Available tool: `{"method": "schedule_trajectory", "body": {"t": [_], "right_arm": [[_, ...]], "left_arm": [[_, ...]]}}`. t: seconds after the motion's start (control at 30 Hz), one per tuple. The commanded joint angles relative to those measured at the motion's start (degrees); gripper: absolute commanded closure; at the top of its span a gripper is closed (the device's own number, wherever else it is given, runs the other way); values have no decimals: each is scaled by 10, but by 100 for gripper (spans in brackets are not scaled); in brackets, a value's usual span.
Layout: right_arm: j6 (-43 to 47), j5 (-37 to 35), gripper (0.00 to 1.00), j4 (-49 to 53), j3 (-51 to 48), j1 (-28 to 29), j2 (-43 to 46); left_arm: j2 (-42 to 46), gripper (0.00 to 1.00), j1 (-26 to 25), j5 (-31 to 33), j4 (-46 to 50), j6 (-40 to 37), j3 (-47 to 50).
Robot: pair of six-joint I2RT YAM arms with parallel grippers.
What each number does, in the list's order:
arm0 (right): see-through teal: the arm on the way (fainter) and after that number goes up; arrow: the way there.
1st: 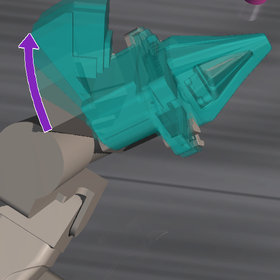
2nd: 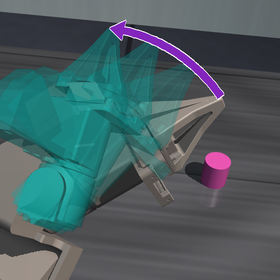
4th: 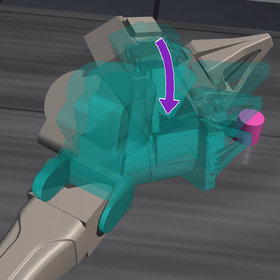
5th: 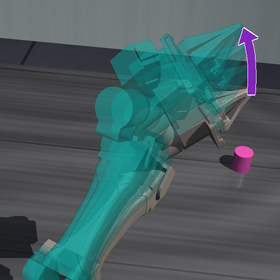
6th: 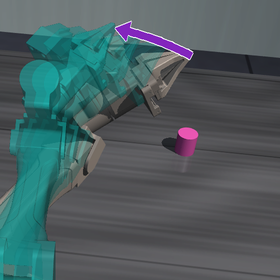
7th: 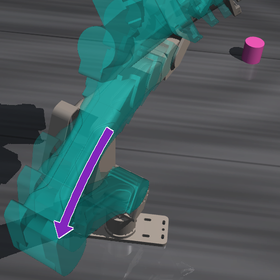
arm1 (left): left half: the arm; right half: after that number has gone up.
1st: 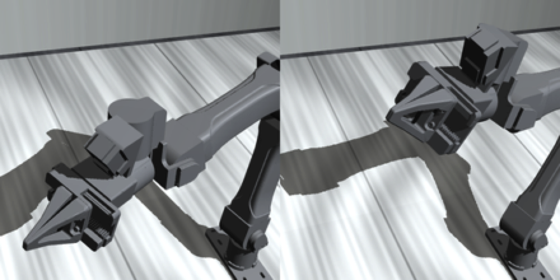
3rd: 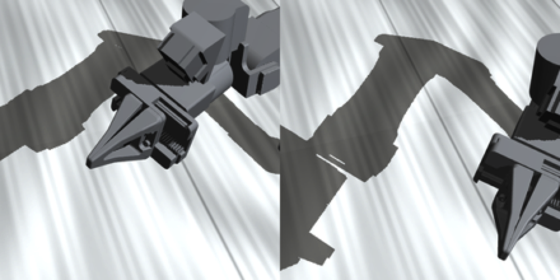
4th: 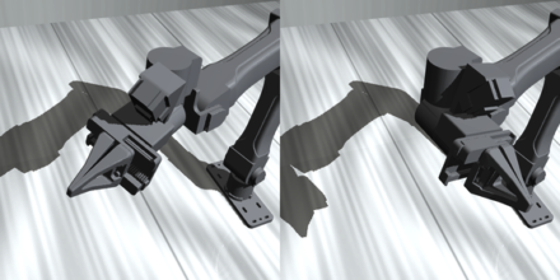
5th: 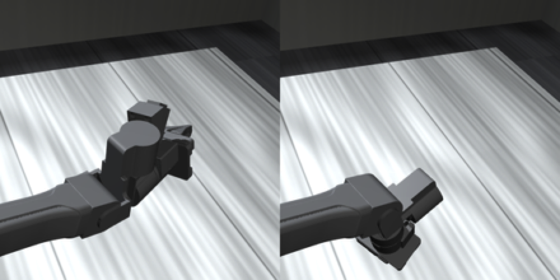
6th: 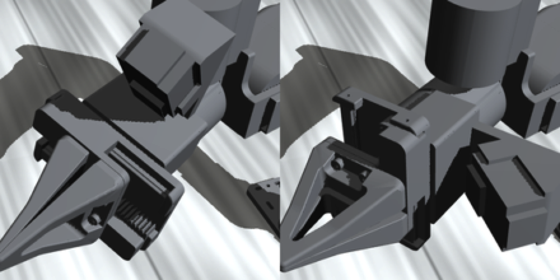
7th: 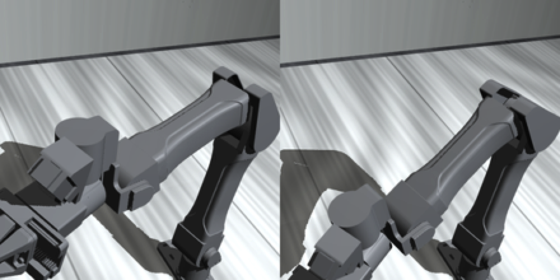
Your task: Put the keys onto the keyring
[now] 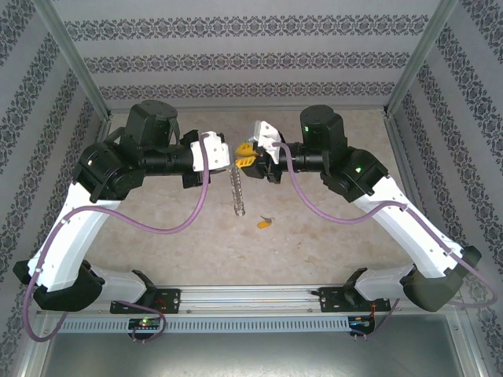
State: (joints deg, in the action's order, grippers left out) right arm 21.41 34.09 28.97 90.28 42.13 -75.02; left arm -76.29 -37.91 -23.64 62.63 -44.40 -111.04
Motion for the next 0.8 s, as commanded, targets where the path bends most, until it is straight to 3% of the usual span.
{"method": "schedule_trajectory", "body": {"t": [0.0, 0.27, 0.43, 0.57, 0.67, 0.77], "right_arm": [[8, 6, 85, -5, 15, 9, -5], [12, 15, 100, -3, 16, 11, -5], [11, 13, 100, -15, 8, 13, 5], [-15, 11, 100, -72, -29, 9, 28], [-38, 14, 100, -109, -47, 5, 36], [-73, 21, 100, -162, -65, 0, 44]], "left_arm": [[-3, 100, -9, -3, 10, -10, -12], [-4, 100, -10, -9, 7, -3, -11], [1, 100, -8, -25, -11, 40, -10], [61, 82, 60, -86, -109, 117, 81], [104, 76, 111, -154, -183, 186, 137], [111, 71, 123, -191, -200, 221, 141]]}}
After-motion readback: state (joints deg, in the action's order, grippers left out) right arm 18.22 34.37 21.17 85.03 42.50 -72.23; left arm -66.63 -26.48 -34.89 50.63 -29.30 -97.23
